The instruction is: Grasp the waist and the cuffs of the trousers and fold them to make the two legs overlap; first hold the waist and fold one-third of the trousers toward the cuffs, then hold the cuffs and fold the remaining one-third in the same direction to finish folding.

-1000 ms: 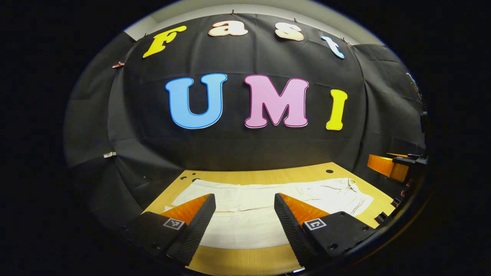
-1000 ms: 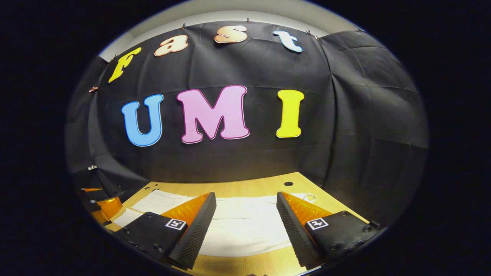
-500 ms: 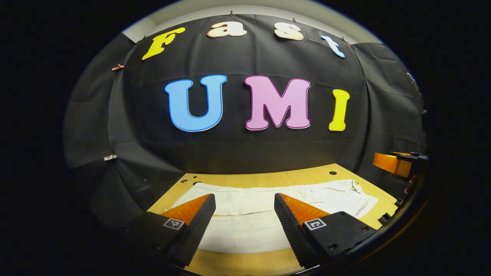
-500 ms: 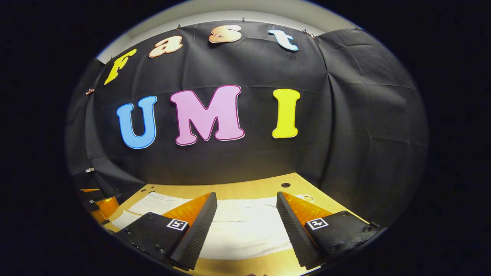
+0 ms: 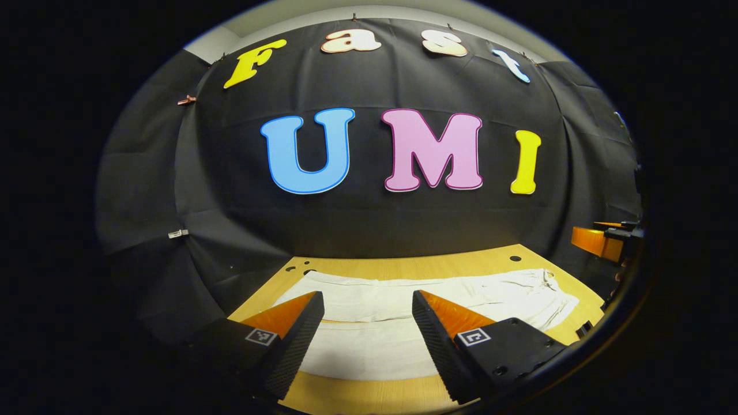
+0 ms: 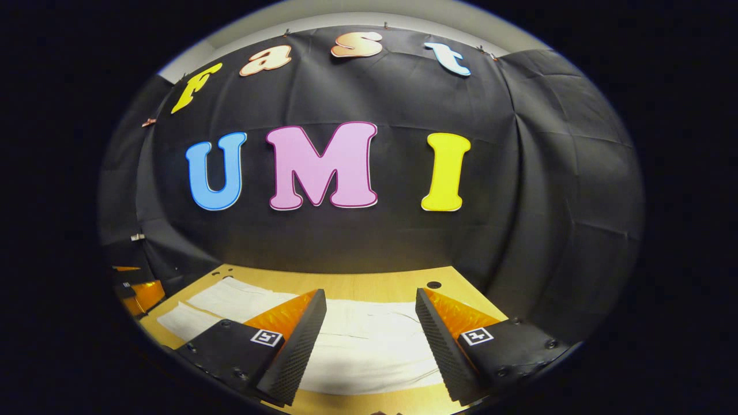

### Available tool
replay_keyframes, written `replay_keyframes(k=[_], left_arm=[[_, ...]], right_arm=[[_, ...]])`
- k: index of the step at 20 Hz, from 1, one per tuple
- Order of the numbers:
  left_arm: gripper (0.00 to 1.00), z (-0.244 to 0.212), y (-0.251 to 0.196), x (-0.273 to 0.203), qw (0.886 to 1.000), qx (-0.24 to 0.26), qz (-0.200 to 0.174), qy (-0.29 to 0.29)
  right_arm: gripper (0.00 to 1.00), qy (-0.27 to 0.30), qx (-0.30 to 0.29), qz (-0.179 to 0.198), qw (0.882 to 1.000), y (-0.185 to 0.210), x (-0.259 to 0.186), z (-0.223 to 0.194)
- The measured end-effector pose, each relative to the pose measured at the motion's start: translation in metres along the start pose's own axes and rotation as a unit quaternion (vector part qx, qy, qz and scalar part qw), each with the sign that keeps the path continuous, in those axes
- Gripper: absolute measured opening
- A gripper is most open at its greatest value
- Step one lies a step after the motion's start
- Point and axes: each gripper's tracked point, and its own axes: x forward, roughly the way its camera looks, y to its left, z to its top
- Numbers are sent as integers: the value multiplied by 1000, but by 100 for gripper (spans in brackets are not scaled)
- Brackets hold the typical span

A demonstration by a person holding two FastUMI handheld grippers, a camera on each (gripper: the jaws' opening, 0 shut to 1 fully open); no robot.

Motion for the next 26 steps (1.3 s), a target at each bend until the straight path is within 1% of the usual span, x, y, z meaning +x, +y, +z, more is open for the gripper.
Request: replay_keyframes(k=[3,5,8,12,13,16,17,21,24,26], left_arm=[[97,-4,0,2,1000,2,9,5],[98,-9,2,5,1000,9,20,14],[98,-17,5,9,999,8,48,25],[97,-29,-3,16,997,13,62,39],[97,-31,-5,17,997,14,64,44],[97,-47,-15,18,996,23,51,63],[96,-51,-16,18,996,30,50,69],[98,-57,-19,20,995,39,47,79],[98,-65,-21,23,994,45,49,88],[98,-67,-20,24,993,52,55,89]], right_arm=[[98,14,-52,12,998,-21,7,-10],[98,17,-97,18,995,-41,13,-15],[98,42,-152,38,987,-66,26,-35],[97,73,-213,60,972,-102,38,-66],[97,83,-233,66,967,-111,41,-77],[98,116,-289,86,946,-143,45,-110],[99,130,-310,92,937,-155,44,-122],[97,181,-383,117,898,-191,38,-166],[98,215,-408,141,876,-206,31,-194],[98,225,-429,157,861,-212,29,-206]])
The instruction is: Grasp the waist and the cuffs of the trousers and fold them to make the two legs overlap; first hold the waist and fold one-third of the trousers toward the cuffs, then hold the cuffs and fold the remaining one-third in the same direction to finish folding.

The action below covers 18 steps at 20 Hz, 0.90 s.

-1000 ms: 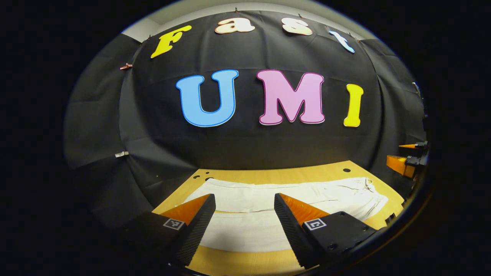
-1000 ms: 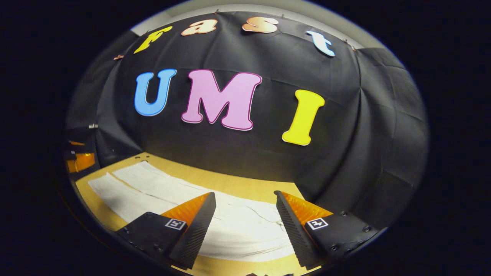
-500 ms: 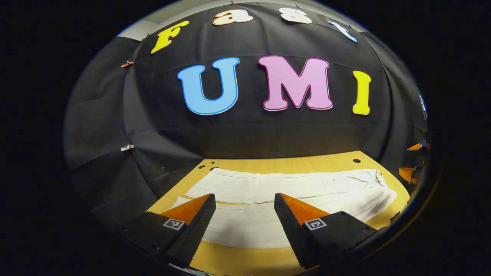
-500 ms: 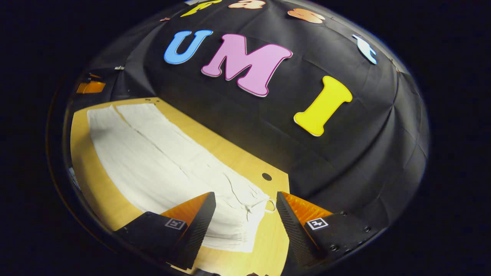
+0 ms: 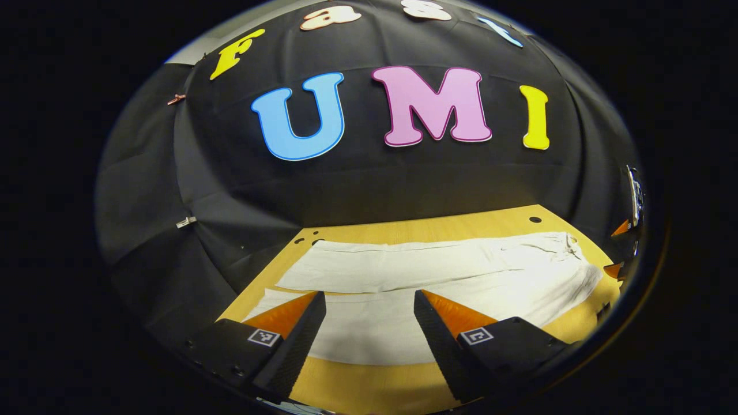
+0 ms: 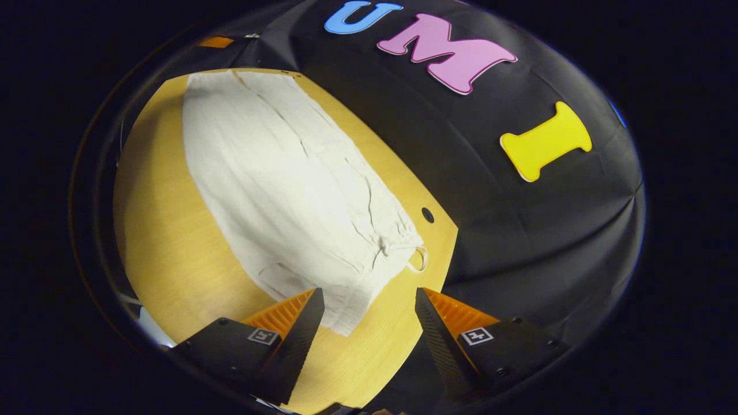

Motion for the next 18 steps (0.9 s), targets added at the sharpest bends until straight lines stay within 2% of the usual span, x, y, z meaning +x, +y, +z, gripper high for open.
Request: replay_keyframes(k=[6,8,14,18], left_arm=[[97,-12,-4,1,1000,-7,8,17],[98,-13,-4,-1,1000,-14,10,19],[98,-10,-4,2,1000,-11,20,22],[98,-16,-2,4,999,-9,24,29]], right_arm=[[98,42,-85,73,993,36,19,-38],[98,45,-115,81,989,41,28,-43],[94,25,-167,45,985,35,52,-28],[93,19,-214,9,977,26,71,-19]])
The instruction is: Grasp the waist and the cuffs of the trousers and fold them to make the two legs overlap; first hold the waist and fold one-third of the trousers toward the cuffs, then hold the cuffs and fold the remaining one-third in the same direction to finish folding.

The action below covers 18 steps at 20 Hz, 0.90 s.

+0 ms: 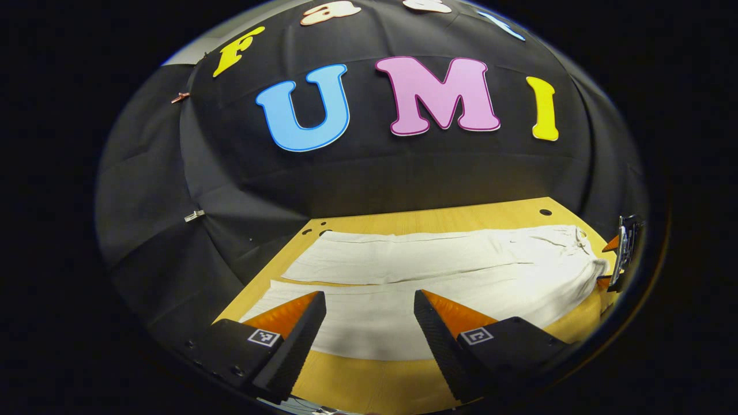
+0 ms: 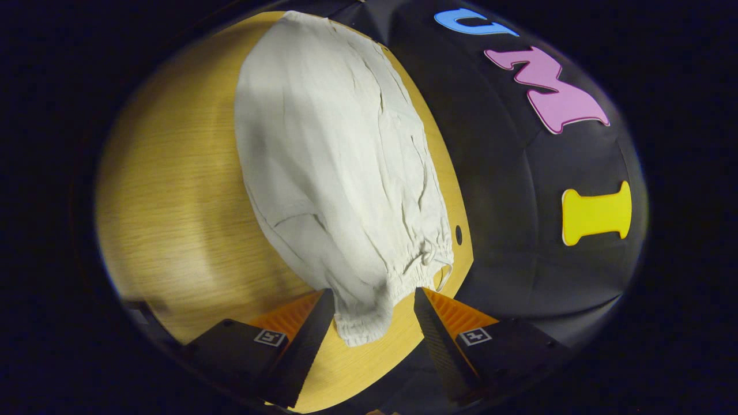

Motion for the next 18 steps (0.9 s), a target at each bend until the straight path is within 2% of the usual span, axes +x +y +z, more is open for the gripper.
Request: replay_keyframes(k=[3,5,6,10,11,12,16,18], left_arm=[[98,-10,7,1,1000,-12,9,15],[98,-16,17,1,999,-19,20,25],[98,-18,22,0,999,-20,25,27],[98,-29,44,-1,998,-19,44,38],[98,-32,49,-1,998,-19,47,42],[98,-37,52,-1,998,-19,48,46],[98,-62,80,5,996,7,58,64],[97,-81,100,13,995,34,54,80]], right_arm=[[87,10,-13,2,1000,6,8,0],[65,15,-20,15,1000,11,9,0],[63,20,-19,30,999,18,10,0],[16,40,-14,56,998,21,14,-3],[12,48,-15,62,997,21,13,-2],[18,56,-15,74,996,23,12,1],[5,68,26,146,987,25,10,-1],[5,74,29,166,983,26,13,1]])
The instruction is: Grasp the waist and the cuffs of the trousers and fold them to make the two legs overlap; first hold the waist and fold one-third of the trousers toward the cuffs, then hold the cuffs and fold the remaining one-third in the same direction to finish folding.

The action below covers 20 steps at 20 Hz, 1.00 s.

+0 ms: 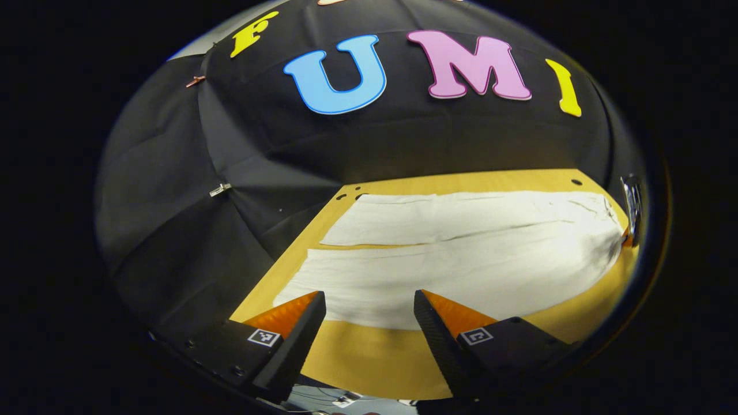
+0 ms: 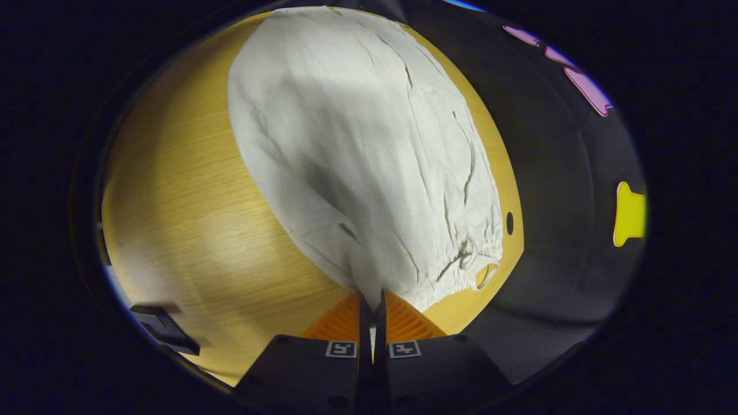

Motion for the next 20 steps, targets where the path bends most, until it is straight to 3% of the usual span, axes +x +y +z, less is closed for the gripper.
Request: replay_keyframes(k=[3,7,9,13,16,20], left_arm=[[98,-26,40,26,996,85,10,24],[97,-60,88,61,974,216,-3,61],[97,-67,105,70,957,283,-8,62],[97,-81,128,94,908,411,-41,68],[96,-98,140,115,887,447,-63,96],[95,-100,141,138,846,517,-88,98]], right_arm=[[5,2,-12,6,1000,3,-1,-1],[5,3,-31,10,999,3,0,-2],[5,7,-42,7,999,4,0,-3],[5,12,-49,6,999,4,0,-3],[5,15,-53,7,998,3,0,-3],[5,17,-69,7,997,3,1,-4]])
